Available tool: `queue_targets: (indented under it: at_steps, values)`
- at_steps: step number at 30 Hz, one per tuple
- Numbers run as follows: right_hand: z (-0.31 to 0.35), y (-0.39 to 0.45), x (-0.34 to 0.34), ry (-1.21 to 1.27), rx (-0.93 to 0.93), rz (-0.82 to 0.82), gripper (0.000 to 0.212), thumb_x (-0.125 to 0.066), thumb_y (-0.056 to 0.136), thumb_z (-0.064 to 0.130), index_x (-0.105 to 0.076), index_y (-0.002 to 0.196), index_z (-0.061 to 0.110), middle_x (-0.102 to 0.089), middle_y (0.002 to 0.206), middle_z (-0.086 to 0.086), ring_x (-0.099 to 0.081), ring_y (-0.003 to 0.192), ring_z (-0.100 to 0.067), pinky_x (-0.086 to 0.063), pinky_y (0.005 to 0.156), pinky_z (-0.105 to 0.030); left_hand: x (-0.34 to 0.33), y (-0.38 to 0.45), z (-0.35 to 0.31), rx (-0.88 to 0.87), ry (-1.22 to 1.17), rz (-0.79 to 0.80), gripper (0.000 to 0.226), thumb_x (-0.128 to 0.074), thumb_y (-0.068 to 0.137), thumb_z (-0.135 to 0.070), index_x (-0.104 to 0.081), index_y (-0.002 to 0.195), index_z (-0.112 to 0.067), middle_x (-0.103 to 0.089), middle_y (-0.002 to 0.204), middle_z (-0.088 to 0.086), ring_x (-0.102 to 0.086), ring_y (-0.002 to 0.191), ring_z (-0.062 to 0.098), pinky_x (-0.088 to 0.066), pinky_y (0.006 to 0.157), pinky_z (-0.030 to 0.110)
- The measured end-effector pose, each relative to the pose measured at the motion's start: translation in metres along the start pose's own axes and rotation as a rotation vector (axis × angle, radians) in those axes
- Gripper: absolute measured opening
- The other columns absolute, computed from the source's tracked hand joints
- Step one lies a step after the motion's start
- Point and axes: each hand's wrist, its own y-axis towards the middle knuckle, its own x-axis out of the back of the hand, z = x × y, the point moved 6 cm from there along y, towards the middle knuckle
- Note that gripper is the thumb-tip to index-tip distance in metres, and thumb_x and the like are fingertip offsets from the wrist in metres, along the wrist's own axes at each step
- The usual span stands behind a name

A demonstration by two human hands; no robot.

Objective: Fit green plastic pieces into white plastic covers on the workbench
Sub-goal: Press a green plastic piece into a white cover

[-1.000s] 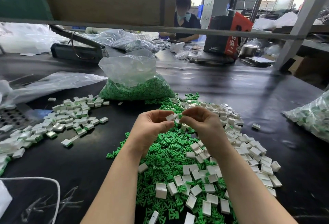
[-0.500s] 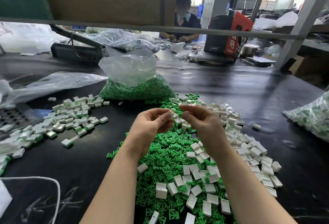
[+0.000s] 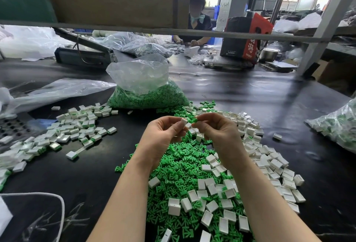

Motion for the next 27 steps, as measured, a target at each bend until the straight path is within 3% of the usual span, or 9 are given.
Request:
queue_targets:
  at_steps: [5, 8, 12, 16, 22, 27]
  values:
    - [-0.003, 0.001, 0.001, -0.011, -0.024, 0.007, 0.014, -0.066, 0.086, -0.001, -0.068, 0.09, 0.011, -0.067, 0.08, -0.002, -0.06, 0.067, -0.004, -0.047, 0.062, -0.017, 0.003, 0.001, 0.003, 0.014, 0.054, -0.033, 0.027, -0.074, 0.072, -0.031, -0.072, 0.093, -0.013, -0.067, 0.072, -0.005, -0.058, 0.069, 0.007, -0.049, 0.062, 0.021]
    - [-0.005, -0.001, 0.001, -0.024, -0.052, 0.027, 0.022, -0.062, 0.091, 0.002, -0.07, 0.108, 0.014, -0.059, 0.081, -0.005, -0.049, 0.062, -0.006, -0.043, 0.058, -0.017, 0.0, 0.002, 0.004, 0.014, 0.028, -0.013, 0.013, -0.071, 0.083, -0.021, -0.072, 0.095, -0.017, -0.065, 0.074, -0.005, -0.057, 0.067, 0.007, -0.049, 0.061, 0.019]
    - [-0.006, -0.001, 0.0, -0.034, -0.076, 0.049, 0.022, -0.061, 0.092, 0.004, -0.072, 0.107, 0.015, -0.066, 0.073, 0.013, -0.052, 0.06, 0.004, -0.043, 0.057, -0.012, -0.003, 0.001, 0.006, 0.02, 0.031, 0.008, 0.014, -0.066, 0.09, -0.015, -0.076, 0.092, -0.023, -0.066, 0.073, -0.007, -0.055, 0.065, 0.004, -0.047, 0.059, 0.017]
    - [-0.009, -0.001, 0.001, 0.06, -0.141, 0.017, 0.02, -0.063, 0.09, 0.004, -0.071, 0.106, 0.012, -0.064, 0.078, -0.002, -0.047, 0.057, -0.005, -0.041, 0.051, -0.016, -0.003, 0.001, 0.007, 0.053, -0.06, -0.007, 0.01, -0.063, 0.091, -0.012, -0.069, 0.099, -0.015, -0.07, 0.075, -0.002, -0.064, 0.067, 0.007, -0.051, 0.059, 0.017]
    - [-0.015, 0.001, 0.001, 0.272, -0.246, -0.011, 0.008, -0.058, 0.091, 0.002, -0.061, 0.094, 0.009, -0.072, 0.08, -0.012, -0.058, 0.063, -0.016, -0.043, 0.058, -0.026, -0.001, 0.001, 0.009, 0.118, -0.175, -0.064, 0.011, -0.067, 0.086, -0.008, -0.062, 0.096, -0.011, -0.074, 0.077, 0.001, -0.069, 0.069, 0.01, -0.051, 0.057, 0.017]
    - [-0.018, 0.001, -0.001, 0.269, -0.272, -0.003, 0.005, -0.06, 0.091, 0.004, -0.06, 0.089, 0.009, -0.073, 0.085, -0.016, -0.061, 0.061, -0.017, -0.049, 0.053, -0.021, 0.0, 0.002, 0.011, 0.15, -0.197, -0.097, 0.018, -0.075, 0.073, -0.014, -0.066, 0.089, -0.013, -0.068, 0.074, -0.003, -0.061, 0.065, 0.007, -0.048, 0.058, 0.018]
